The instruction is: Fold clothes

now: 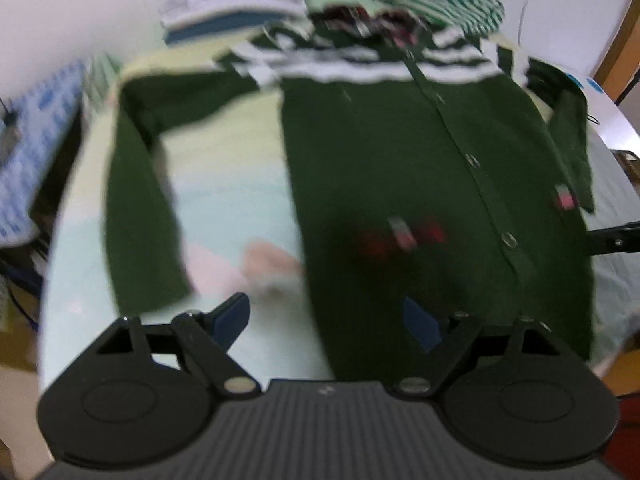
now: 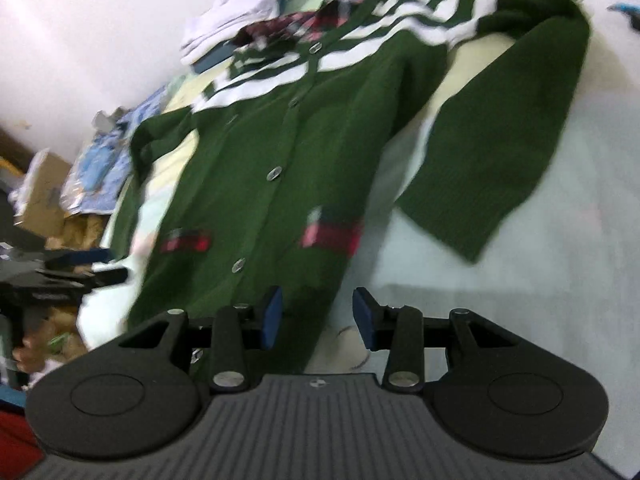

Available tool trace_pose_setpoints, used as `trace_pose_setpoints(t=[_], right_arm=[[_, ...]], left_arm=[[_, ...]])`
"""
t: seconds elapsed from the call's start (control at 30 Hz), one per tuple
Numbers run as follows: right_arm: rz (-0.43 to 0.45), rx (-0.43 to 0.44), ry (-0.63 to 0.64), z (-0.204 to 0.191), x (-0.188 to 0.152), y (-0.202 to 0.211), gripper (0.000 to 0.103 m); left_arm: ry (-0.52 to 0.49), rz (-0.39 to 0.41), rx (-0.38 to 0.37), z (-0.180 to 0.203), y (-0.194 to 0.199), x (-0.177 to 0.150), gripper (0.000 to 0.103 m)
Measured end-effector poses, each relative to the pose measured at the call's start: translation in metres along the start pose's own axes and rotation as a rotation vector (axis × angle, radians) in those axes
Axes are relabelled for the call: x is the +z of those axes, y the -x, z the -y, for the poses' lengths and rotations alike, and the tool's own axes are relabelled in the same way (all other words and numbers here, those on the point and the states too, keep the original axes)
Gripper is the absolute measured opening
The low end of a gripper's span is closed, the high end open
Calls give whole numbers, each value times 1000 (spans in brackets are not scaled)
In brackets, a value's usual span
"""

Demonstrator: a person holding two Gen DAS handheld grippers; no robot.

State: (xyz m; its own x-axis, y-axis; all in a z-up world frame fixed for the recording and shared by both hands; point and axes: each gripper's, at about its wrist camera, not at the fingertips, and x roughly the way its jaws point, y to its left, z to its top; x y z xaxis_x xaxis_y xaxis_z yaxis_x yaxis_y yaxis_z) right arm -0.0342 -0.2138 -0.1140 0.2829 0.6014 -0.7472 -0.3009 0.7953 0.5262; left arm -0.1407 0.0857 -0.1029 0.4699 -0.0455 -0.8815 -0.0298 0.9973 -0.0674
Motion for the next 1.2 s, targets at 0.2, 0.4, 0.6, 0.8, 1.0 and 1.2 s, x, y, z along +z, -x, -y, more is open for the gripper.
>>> trace_pose_setpoints(t=[0.2,0.4,0.6,0.8,1.0,1.2], right_arm=[[-16,39,5,-6,-9,-11,45],[30,14,-8,-12,-15,-13,43],[84,-31,-111,-11,-19,-13,9],[146,-26,-87,-32,-18,8,8],[208,-23,-82,-44,-9,54,7],[156,-96,-24,-54,-4,85,7]], left_arm=[[27,-46,-32,16,-15,-11,76],[6,-36,-67,18,-20,-13,75],[0,-21,-135,10,-20,-10,15],[-41,63,-218,12,5,2,5],[-70,173,-311,4,58,12,5],[-106,176,-355,-3,82,4,5]])
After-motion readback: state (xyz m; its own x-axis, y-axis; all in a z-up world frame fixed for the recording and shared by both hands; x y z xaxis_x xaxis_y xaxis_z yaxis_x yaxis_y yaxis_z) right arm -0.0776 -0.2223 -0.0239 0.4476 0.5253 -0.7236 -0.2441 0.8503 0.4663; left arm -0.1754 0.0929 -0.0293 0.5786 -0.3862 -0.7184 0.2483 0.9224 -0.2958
